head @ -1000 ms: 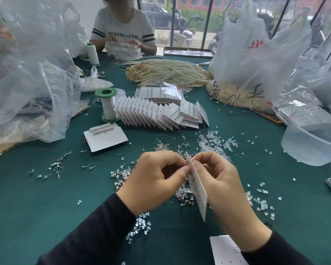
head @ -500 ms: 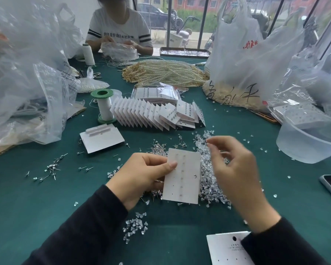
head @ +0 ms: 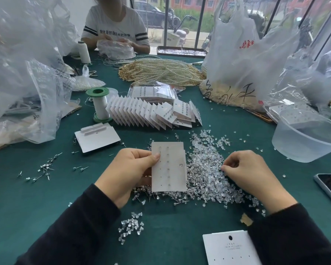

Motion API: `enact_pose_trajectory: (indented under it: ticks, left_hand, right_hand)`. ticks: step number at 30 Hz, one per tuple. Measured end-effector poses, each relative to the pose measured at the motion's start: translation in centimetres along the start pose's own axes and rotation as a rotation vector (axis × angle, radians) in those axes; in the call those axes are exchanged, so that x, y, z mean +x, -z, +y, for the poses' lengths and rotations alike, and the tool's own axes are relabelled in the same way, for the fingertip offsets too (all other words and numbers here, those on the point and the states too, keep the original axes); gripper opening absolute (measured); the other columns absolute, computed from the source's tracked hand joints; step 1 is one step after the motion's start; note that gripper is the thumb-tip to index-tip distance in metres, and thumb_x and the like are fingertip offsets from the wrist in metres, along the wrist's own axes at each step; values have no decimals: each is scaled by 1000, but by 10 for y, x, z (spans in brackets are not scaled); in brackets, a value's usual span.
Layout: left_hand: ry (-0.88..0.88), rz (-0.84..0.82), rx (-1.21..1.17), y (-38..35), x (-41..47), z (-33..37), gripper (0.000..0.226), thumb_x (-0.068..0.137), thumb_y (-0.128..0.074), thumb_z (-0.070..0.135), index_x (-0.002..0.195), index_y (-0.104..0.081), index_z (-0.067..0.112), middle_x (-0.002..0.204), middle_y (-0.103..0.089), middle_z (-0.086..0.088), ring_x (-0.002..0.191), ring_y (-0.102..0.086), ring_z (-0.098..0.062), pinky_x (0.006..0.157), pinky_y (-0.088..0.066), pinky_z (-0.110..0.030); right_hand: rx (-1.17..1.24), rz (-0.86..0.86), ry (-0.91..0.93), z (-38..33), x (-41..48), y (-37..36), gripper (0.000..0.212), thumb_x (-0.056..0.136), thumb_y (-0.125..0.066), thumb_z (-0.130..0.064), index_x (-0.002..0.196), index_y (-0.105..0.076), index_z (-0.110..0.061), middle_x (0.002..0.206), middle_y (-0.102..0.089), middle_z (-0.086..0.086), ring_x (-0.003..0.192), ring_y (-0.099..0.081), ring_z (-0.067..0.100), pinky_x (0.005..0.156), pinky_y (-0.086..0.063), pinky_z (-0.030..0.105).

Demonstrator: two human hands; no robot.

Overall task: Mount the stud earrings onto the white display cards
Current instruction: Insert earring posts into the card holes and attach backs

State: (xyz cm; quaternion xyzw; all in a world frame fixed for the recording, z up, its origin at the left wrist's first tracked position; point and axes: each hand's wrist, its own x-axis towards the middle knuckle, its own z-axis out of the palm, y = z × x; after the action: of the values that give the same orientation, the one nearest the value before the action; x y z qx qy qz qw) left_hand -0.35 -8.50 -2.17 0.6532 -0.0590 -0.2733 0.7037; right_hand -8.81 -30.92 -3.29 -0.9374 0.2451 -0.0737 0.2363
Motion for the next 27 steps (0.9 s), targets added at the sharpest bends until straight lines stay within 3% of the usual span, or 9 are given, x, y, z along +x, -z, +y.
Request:
enact_pose_trajectory:
  ticks: [7,10,16,23,27]
  left_hand:
    - [-7,19,-48,-1,0,-1,10,79,-63,6,78,-68,-3,69,-72,-11,56,-68,-17,45,-53,-23]
    - [6,4,-94,-1,-1,-1,7,76,-65,6,74,-69,1,67,-72,-10,55,-68,-18,46,-55,-25]
    - [17,9,-96,-2,2,-4,14,80,-62,7,70,-71,6,70,-73,-8,57,-68,-16,49,-56,-28]
    - [-38,37,-69,-7,1,-9,18,84,-59,4,71,-71,6,68,-73,-5,59,-68,-13,47,-55,-26]
    - [-116,67,30,-11,0,-12,13,82,-64,9,71,-72,8,75,-74,-8,64,-68,-16,58,-57,-29]
  right_hand:
    - [166,152,29,-5,-1,2,9,81,-62,-14,72,-61,-15,67,-63,-1,60,-56,10,49,-40,19]
    - [295,137,64,-9,-4,2,12,79,-66,-11,70,-62,-17,63,-65,-1,54,-56,9,45,-40,12]
    - [421,179,129,-15,-8,2,14,78,-69,-5,71,-68,-18,64,-67,-3,54,-57,1,52,-43,7]
    - [594,205,202,-27,-17,6,10,75,-75,-9,72,-71,-18,64,-69,-1,59,-62,10,57,-50,16]
    - [792,207,252,-35,-21,15,7,67,-78,-12,68,-74,-18,65,-71,-1,59,-64,9,56,-50,14]
